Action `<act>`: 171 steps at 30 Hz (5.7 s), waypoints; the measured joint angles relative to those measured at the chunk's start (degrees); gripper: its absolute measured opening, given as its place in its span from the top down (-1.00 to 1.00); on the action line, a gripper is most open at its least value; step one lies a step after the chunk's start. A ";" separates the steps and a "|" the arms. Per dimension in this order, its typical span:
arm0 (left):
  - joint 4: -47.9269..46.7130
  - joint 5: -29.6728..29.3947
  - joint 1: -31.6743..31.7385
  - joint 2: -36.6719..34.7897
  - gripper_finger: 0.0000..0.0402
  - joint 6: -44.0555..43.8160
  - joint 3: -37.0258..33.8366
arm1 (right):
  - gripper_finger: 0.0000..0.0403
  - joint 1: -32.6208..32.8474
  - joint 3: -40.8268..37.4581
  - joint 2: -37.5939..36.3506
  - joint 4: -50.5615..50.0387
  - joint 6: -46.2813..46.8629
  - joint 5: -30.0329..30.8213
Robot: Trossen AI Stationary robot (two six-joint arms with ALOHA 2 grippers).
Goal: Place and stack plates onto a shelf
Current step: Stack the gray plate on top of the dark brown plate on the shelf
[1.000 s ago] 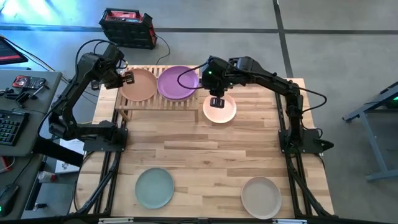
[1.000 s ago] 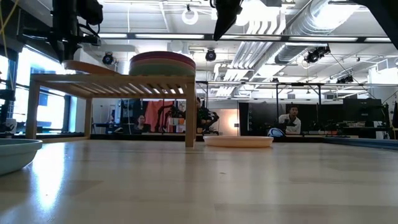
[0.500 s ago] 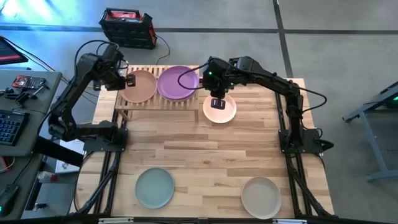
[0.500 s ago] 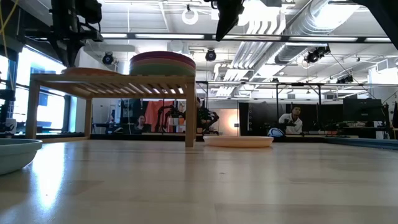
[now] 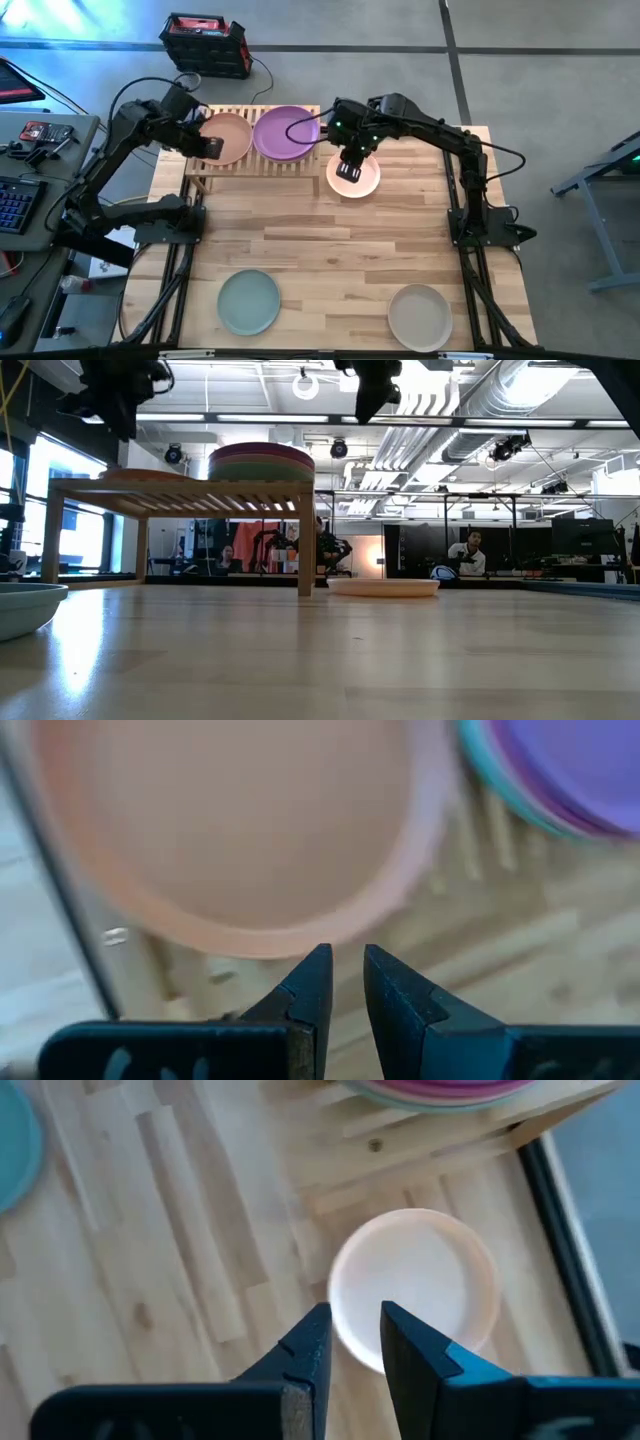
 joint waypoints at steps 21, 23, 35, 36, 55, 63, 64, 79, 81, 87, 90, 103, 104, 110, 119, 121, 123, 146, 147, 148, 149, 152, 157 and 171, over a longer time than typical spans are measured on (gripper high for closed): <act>3.47 0.22 -26.04 -1.43 0.76 3.90 0.00 | 0.67 16.42 -17.65 1.97 4.53 25.09 -0.11; 4.32 0.22 -26.70 -1.43 0.76 3.92 0.00 | 0.67 18.75 -20.12 1.97 5.73 24.71 -0.24; 10.37 0.11 -27.21 -1.41 0.76 3.46 0.00 | 0.67 26.89 -35.40 -1.27 10.90 18.54 -8.92; 10.38 0.11 -27.21 -1.41 0.76 3.31 0.00 | 0.67 27.70 -36.87 -1.94 11.73 18.40 -9.22; 10.37 0.13 -29.24 -1.41 0.76 -5.70 0.00 | 0.67 45.57 -59.26 -11.04 25.23 15.76 -6.98; 10.81 -1.06 -34.24 -1.41 0.76 -10.91 0.00 | 0.67 50.01 -64.71 -11.04 29.96 15.73 -7.31; 10.80 -1.56 -34.81 -1.41 0.76 -11.42 0.00 | 0.67 50.23 -65.05 -11.02 30.33 15.74 -7.05; 10.88 -4.66 -38.90 -1.41 0.76 -13.31 0.00 | 0.67 50.46 -69.82 -10.99 37.67 16.05 -6.66; 10.89 -5.44 -38.90 -1.41 0.76 -13.33 0.00 | 0.67 50.46 -70.56 -10.99 39.08 16.04 -6.91; 10.90 -7.49 -38.90 -1.39 0.76 -13.28 0.00 | 0.67 50.46 -72.51 -10.99 40.76 17.56 -7.29; 10.91 -7.49 -38.90 -1.39 0.76 -13.26 0.00 | 0.68 50.46 -73.07 -10.99 41.65 17.55 -7.82; 10.91 -7.47 -38.88 1.29 0.76 -13.20 0.02 | 0.99 48.63 -73.11 -10.99 42.25 19.01 -10.41; 10.91 -7.47 -38.88 1.72 0.76 -13.20 0.02 | 0.99 48.39 -73.10 -10.99 42.19 19.46 -10.41; 10.83 -7.02 -38.88 3.66 0.76 -13.20 0.02 | 1.00 46.73 -73.10 -13.41 41.83 23.13 -9.72; 10.83 -7.08 -38.88 4.17 0.76 -20.10 0.03 | 1.00 41.93 -73.09 -23.37 41.84 32.32 -5.47; 10.85 -7.10 -38.88 4.21 0.76 -21.22 0.02 | 1.00 40.42 -73.08 -25.54 41.83 34.42 -3.65; 10.85 -7.10 -38.88 4.27 0.76 -22.34 0.02 | 1.00 38.84 -72.31 -27.17 41.37 36.39 -1.88; 17.97 -9.84 -47.23 10.18 0.76 -21.29 0.02 | 1.00 21.49 -50.62 -28.57 34.80 53.37 16.42; 18.15 -9.97 -47.72 10.42 0.76 -21.41 0.02 | 1.00 20.97 -50.60 -28.57 34.80 53.78 16.43; 18.14 -10.18 -48.11 10.67 0.76 -21.81 0.02 | 1.00 20.47 -50.60 -28.57 34.72 54.54 16.60; 18.10 -10.50 -48.48 10.93 0.76 -21.99 0.02 | 1.00 19.99 -50.60 -28.57 34.54 55.04 16.99; 18.18 -11.88 -49.54 11.54 0.76 -22.14 0.02 | 1.00 18.80 -50.60 -28.57 34.27 56.92 18.72; 19.61 -13.59 -50.68 12.51 0.76 -22.15 0.02 | 1.00 17.68 -50.60 -28.55 34.31 58.07 19.77; 25.94 -14.17 -51.97 13.57 0.76 -21.79 0.00 | 1.00 17.32 -50.60 -23.28 36.86 58.70 18.55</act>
